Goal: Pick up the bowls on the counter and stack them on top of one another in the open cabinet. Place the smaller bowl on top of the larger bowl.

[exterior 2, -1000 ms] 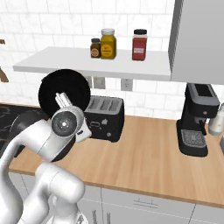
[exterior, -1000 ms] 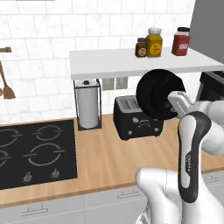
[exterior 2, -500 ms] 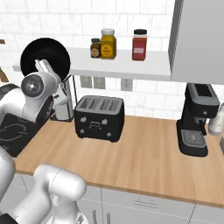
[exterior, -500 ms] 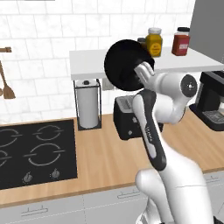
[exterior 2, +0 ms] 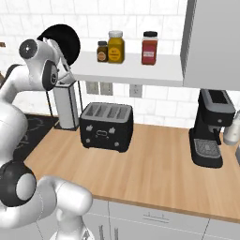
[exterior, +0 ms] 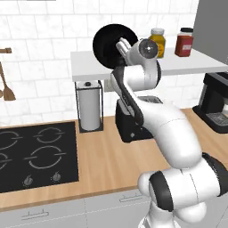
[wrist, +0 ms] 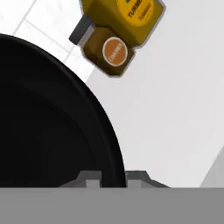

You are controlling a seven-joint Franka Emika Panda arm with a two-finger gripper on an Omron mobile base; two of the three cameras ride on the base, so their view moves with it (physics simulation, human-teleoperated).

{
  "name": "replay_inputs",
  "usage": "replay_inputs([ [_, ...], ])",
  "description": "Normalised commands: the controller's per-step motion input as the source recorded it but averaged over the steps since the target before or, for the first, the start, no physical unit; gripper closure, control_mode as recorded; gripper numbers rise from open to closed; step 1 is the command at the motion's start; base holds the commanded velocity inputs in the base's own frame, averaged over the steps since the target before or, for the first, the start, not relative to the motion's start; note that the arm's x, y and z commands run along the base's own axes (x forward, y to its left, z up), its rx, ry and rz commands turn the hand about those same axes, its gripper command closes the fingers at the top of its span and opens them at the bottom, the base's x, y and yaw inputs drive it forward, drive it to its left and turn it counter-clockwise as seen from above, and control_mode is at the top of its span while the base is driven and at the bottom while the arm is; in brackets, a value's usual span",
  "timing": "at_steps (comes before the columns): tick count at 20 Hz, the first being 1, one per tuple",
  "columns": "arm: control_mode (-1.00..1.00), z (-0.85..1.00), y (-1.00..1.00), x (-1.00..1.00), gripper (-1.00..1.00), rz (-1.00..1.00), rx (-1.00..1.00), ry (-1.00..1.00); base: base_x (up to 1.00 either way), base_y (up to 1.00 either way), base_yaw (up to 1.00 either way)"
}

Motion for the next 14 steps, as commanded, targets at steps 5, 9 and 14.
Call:
replay_inputs([
  [5,-1.0,-0.18,0.0,0.55,1.0,0.0,0.0,0.03,0.0,0.0,0.0],
  [9,-1.0,-0.07,0.0,0.97,1.0,-0.01,0.0,0.03,0.0,0.0,0.0],
  [14,-1.0,-0.07,0.0,1.0,-1.0,-0.03,0.0,0.02,0.0,0.0,0.0],
])
